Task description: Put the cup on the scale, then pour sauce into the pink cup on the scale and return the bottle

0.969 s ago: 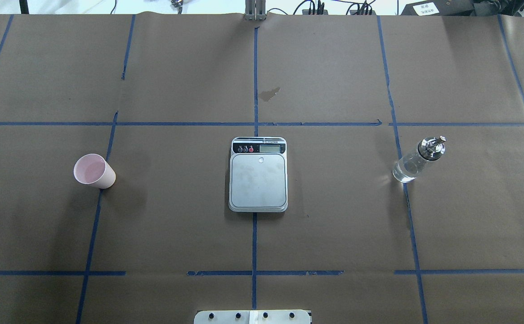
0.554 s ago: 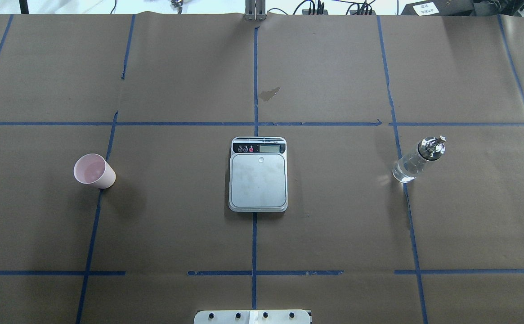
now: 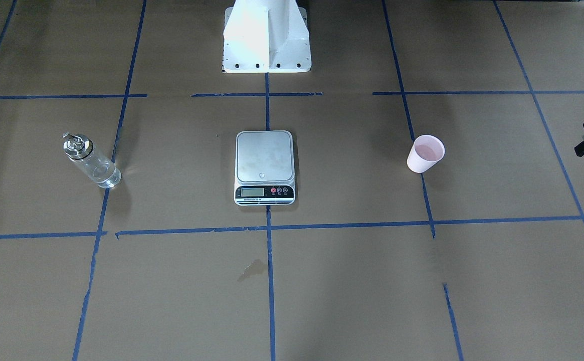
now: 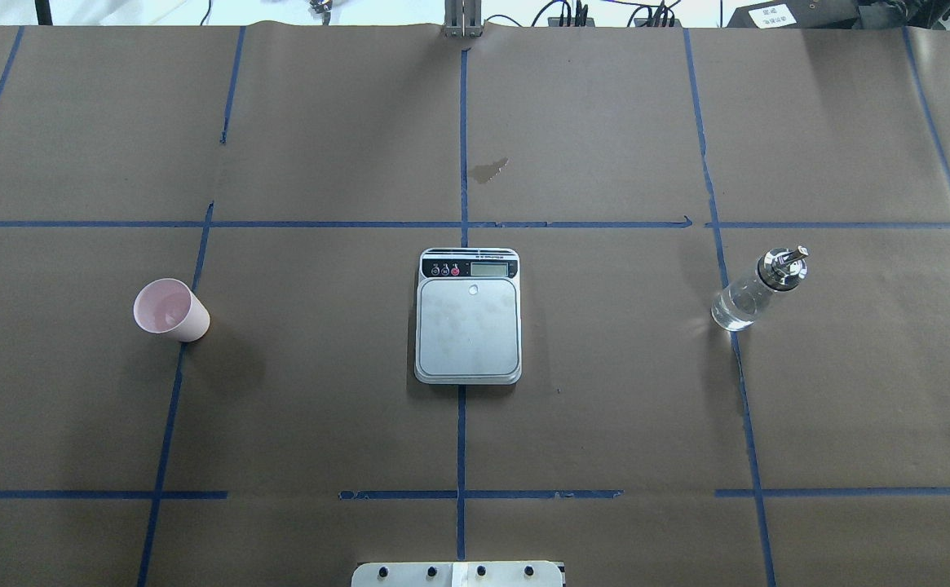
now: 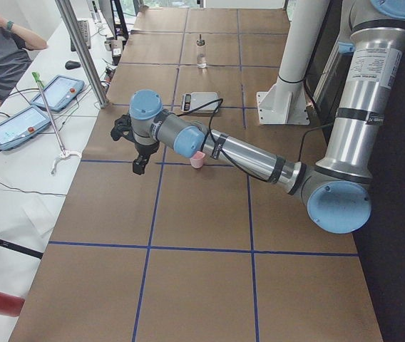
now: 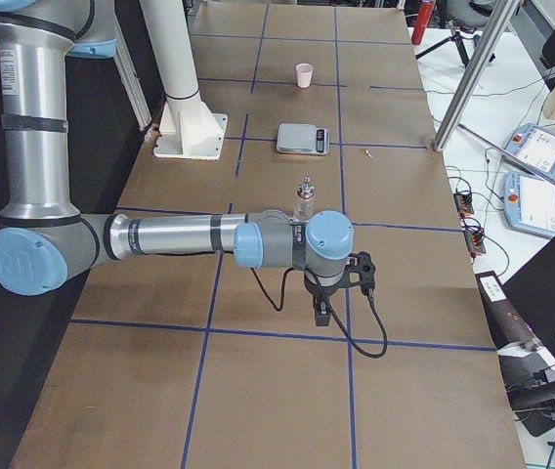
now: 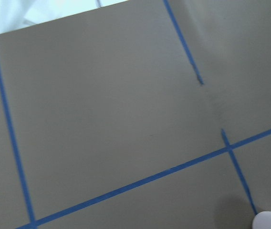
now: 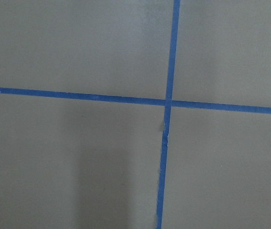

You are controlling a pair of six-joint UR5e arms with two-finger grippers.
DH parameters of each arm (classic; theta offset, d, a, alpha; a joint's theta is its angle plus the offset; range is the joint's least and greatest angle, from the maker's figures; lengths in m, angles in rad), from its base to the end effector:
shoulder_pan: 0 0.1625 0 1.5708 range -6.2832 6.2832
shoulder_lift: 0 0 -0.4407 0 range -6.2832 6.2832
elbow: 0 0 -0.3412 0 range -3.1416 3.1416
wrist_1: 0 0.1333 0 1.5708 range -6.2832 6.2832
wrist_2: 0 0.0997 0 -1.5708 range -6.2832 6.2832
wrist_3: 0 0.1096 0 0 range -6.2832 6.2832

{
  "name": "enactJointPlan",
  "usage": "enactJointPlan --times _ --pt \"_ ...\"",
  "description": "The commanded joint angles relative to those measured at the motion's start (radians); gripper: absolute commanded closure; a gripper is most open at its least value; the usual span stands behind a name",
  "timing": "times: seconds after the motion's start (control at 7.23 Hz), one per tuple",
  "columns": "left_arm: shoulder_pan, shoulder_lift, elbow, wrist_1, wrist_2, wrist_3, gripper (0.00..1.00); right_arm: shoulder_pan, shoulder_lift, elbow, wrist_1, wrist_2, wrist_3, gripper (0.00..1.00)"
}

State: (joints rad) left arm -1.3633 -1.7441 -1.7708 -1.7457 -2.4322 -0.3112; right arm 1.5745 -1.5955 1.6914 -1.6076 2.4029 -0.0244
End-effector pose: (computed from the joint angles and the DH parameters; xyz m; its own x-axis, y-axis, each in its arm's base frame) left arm 0.0572 -0.5153 0.4811 0.5831 0.2404 -0.7760 0.0028 0.9546 0.2978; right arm 0.0539 -0.4324 0.6382 0.6734 -0.0655 0.7364 0.0127 0.9969 0.0770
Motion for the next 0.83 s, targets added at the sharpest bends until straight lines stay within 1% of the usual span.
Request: enactJointPlan --times 0.0,0.14,0.28,0.42,0.55,0.69 --pt "0.163 0.015 -0.074 -0.021 0.046 -0.337 0.0 -0.002 0.012 0.002 0.002 -0.002 0.075 0.0" --pt "0.194 0.061 -0.085 -0.131 0.048 -0.503 0.0 -0.002 0.02 0.005 0.0 -0.001 0.081 0.0" --pt "0.269 0.151 -0.076 -0.366 0.105 -0.707 0.0 -0.002 0.022 0.001 0.0 0.001 0.078 0.0" --pt "0.408 0.188 -0.075 -0.479 0.266 -0.94 0.0 -0.002 0.017 0.005 0.039 -0.002 0.08 0.0" --pt "0.529 0.19 -0.07 -0.48 0.382 -1.024 0.0 -0.002 0.006 -0.004 0.084 -0.005 0.078 0.0" --pt "0.564 0.19 -0.067 -0.476 0.401 -1.04 0.0 -0.002 0.014 -0.004 0.086 -0.007 0.078 0.0"
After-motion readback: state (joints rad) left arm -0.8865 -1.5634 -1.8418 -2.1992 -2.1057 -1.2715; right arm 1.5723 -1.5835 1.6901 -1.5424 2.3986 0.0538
